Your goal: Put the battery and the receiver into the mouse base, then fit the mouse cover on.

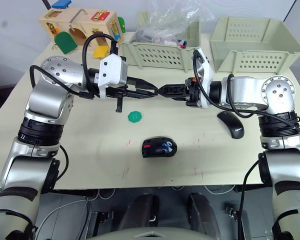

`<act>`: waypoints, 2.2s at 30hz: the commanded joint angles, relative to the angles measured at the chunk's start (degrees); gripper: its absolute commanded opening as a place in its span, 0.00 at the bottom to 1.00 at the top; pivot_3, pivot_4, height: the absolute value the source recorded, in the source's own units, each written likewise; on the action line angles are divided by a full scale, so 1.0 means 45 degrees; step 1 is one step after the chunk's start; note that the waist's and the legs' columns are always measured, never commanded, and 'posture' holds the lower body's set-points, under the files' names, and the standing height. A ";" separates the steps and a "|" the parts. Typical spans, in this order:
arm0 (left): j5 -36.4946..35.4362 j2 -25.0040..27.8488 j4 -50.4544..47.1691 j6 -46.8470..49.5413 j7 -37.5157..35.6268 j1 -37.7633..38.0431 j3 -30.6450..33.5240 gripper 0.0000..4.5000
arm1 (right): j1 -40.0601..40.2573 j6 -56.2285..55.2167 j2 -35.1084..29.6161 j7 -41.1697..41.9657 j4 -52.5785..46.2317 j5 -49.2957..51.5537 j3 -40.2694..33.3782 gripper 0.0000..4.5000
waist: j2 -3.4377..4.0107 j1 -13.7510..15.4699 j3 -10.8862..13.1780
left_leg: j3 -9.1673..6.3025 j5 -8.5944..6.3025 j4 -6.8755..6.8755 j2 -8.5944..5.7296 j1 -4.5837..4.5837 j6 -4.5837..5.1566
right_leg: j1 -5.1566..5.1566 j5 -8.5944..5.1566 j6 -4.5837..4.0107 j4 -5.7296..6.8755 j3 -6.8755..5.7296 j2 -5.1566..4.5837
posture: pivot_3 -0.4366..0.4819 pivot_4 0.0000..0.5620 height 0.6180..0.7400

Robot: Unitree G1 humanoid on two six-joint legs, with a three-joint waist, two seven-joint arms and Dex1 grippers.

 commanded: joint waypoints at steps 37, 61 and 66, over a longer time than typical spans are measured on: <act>-0.0132 0.0128 -0.0464 0.0147 -0.0113 -0.0140 0.0418 0.01 | -0.0302 0.0080 -0.0088 0.0459 -0.0592 0.0335 -0.0634 0.27 | 0.0000 -0.0242 0.0000 | -0.0010 0.0000 -0.0001 0.0002 0.0000 0.0000 | -0.0011 0.0000 0.0001 0.0006 0.0013 -0.0001 | 0.48 0.27 1.00; -0.0149 0.0137 -0.0492 0.0189 -0.0084 -0.0106 0.0450 0.01 | -0.0212 0.0086 -0.0112 0.0538 -0.0782 0.0335 -0.0395 0.27 | 0.0000 -0.0242 0.0000 | -0.0009 0.0000 -0.0001 0.0002 0.0000 0.0000 | -0.0013 0.0001 0.0002 0.0008 0.0016 -0.0001 | 0.48 0.27 1.00; -0.0160 0.0128 -0.0490 0.0183 -0.0082 -0.0110 0.0457 0.01 | -0.0213 0.0040 -0.0082 0.0452 -0.0800 0.0335 -0.0284 0.27 | 0.0000 -0.0242 0.0000 | -0.0009 0.0000 -0.0001 0.0001 0.0000 0.0000 | -0.0013 0.0001 0.0002 0.0008 0.0016 -0.0001 | 0.48 0.27 1.00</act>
